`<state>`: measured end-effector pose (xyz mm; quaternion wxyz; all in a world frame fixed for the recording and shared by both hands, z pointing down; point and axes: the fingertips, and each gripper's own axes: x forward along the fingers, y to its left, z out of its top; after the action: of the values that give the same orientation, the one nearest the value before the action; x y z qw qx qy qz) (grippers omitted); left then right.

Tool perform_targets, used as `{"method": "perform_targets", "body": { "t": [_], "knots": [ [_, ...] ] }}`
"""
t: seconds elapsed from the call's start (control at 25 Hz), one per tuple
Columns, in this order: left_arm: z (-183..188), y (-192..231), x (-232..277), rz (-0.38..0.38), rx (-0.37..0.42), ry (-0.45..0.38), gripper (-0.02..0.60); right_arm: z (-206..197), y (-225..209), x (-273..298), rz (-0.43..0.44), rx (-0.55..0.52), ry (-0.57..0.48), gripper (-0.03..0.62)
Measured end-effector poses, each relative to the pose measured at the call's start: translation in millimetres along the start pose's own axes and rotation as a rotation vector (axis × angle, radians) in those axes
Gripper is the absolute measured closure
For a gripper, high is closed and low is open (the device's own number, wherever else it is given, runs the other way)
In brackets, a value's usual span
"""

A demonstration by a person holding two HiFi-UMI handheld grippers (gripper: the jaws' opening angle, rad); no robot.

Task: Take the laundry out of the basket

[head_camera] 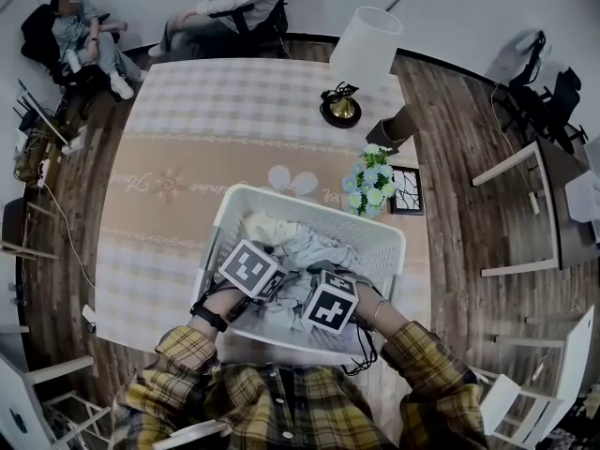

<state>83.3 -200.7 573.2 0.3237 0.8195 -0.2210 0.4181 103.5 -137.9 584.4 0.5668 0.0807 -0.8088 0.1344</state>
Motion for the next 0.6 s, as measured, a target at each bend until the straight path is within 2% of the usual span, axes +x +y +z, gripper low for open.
{"method": "perform_targets", "body": {
  "t": [0.2,0.24,0.32,0.36,0.48,0.6],
  "knots": [
    [-14.5,-0.2,10.9,-0.018,-0.014,0.066,0.199,-3.4,2.1,7.6,0.007,-0.003,0.023,0.201],
    [-14.5,-0.6,10.9,-0.022,-0.019,0.066,0.224,-4.3,2.2,8.3,0.006,-0.003,0.026,0.205],
    [-14.2,-1.3,10.4,-0.026,-0.022,0.066,0.238,-5.6,1.8,8.6,0.002,0.001,0.031,0.268],
    [-13.9,-1.3,9.7,-0.024,-0.020,0.066,0.264,-5.5,1.3,8.2,-0.003,0.001,0.031,0.320],
    [-11.9,-2.0,6.5,-0.012,0.000,0.064,0.417,-3.1,0.7,4.9,-0.031,-0.024,0.025,0.441],
    [-8.3,-2.9,3.2,0.003,0.032,0.051,0.480,1.2,0.3,0.4,-0.062,-0.050,0.014,0.485]
  ]
}}
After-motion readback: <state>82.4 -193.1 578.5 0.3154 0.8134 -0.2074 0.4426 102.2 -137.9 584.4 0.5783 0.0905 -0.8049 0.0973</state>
